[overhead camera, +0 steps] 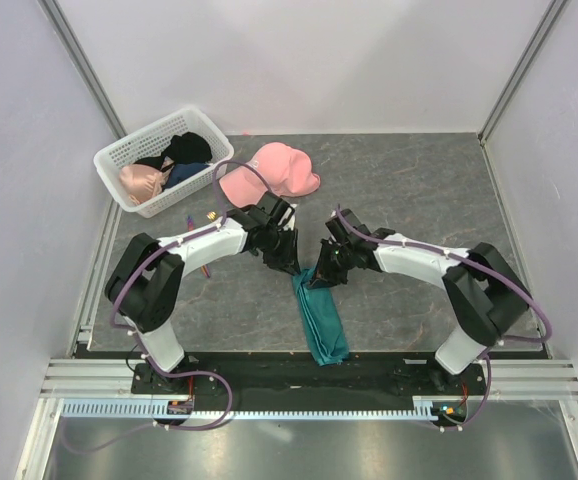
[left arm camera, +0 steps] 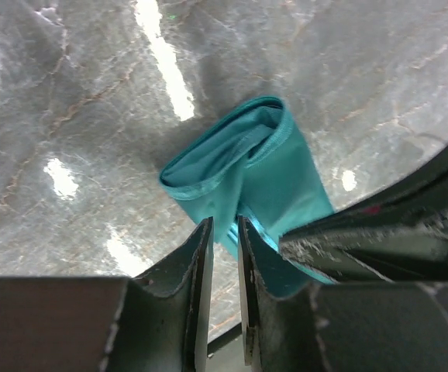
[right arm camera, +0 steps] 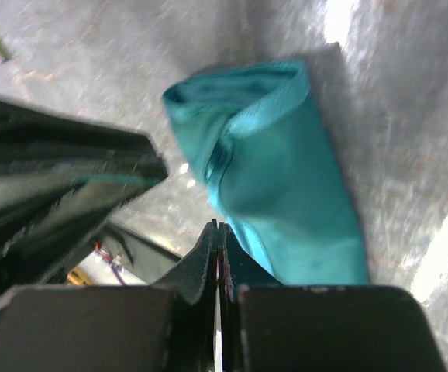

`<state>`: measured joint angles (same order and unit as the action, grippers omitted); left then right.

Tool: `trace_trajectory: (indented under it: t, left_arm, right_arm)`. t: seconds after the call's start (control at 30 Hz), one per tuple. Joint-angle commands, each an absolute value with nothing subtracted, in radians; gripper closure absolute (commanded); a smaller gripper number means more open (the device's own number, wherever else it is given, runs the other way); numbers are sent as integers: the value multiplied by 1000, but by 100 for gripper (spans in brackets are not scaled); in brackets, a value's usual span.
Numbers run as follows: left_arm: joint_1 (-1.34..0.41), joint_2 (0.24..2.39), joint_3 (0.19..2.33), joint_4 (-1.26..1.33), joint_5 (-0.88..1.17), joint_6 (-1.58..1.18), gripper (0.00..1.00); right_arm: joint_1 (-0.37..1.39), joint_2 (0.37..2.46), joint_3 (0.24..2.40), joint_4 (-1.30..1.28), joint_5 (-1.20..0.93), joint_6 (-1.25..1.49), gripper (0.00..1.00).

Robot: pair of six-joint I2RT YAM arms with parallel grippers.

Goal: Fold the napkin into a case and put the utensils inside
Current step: Smooth out the smaller rectangle-folded napkin at the center of the board.

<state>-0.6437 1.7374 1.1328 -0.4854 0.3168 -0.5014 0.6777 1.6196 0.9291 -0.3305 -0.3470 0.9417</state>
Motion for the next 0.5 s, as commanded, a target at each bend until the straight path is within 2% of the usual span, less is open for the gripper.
trace_trajectory:
  t: [0.0,0.47]
  left_arm:
    - [-652,1738,1147,-483,261,-454,74]
    - [-653,1766,1134,-457,327,-503,77]
  right_arm:
    - [672,1692,1002,-348,-324,927,100]
    - [641,1790,1022,-325,-331,917,100]
